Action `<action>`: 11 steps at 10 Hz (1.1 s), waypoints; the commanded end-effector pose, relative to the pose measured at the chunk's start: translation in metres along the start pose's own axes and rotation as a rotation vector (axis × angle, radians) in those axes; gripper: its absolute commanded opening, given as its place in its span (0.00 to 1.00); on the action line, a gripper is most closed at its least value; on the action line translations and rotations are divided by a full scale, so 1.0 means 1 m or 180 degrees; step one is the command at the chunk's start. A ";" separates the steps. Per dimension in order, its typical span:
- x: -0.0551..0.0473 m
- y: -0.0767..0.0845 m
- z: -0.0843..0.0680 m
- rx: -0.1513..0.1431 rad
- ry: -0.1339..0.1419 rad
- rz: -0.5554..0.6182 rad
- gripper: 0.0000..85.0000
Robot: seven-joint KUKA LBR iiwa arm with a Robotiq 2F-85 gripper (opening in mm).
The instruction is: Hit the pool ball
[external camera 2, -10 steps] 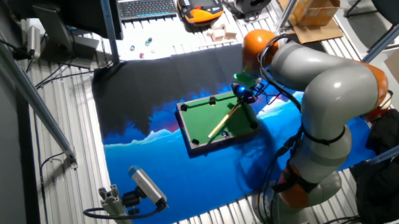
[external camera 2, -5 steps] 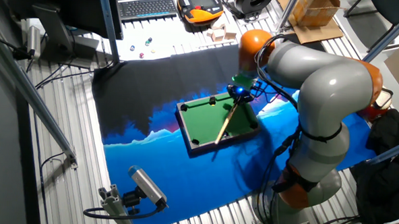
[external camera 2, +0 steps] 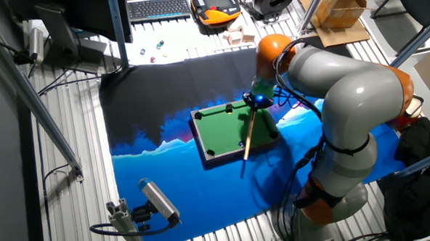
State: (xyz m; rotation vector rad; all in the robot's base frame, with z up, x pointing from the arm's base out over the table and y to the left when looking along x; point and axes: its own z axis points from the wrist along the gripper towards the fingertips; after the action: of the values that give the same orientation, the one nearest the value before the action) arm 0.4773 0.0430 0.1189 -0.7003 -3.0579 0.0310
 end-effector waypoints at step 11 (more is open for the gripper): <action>-0.010 0.025 0.019 0.0255 0.0001 -0.0058 0.40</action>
State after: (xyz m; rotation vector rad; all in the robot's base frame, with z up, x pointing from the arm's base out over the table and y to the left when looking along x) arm 0.4972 0.0607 0.0995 -0.6690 -3.0415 0.1520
